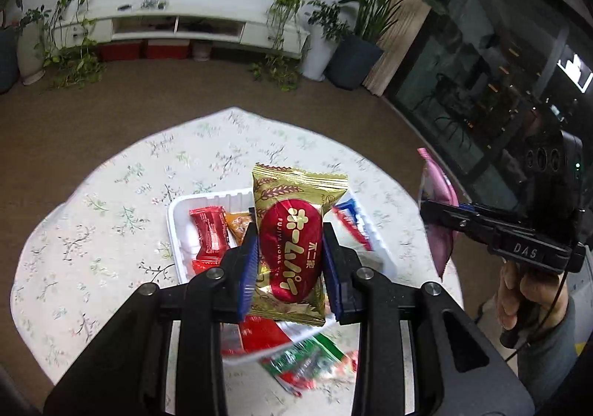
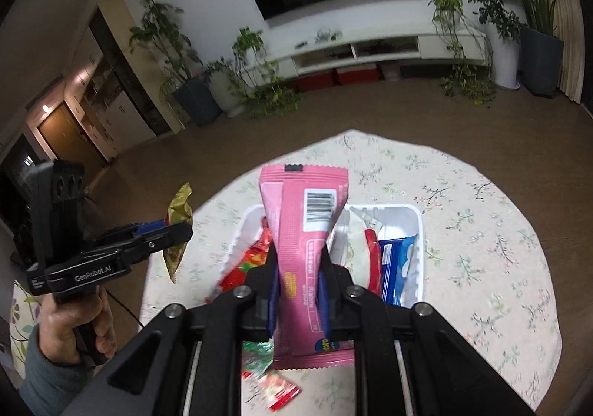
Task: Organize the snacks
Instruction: 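Carry both held packs over the white tray and lower them in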
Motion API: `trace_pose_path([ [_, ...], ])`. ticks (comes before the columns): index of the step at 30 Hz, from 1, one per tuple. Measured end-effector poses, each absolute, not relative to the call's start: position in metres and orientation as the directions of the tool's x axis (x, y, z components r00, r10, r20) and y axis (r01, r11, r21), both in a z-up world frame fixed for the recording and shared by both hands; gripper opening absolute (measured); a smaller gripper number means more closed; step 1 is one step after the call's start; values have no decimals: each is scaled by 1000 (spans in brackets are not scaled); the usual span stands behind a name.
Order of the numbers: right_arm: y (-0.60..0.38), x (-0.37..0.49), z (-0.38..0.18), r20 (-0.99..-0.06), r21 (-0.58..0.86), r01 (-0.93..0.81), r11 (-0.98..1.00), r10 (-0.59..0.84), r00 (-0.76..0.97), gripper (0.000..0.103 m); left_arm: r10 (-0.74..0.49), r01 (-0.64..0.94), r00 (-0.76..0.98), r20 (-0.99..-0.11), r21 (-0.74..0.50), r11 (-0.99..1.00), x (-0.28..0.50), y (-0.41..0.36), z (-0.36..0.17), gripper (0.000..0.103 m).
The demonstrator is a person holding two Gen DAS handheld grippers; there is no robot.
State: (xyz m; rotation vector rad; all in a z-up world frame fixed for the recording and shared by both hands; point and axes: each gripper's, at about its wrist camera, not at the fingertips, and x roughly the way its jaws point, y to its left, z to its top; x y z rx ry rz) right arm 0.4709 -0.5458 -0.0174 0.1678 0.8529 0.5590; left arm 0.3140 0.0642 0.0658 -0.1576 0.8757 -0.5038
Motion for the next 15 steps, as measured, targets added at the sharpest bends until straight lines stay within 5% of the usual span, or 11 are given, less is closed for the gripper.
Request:
trace_pose_path([
  [15,-510,525,-94,-781,315,-350,882,450,433,19,-440,323,447,-778,-318,891,369,34,-30,29],
])
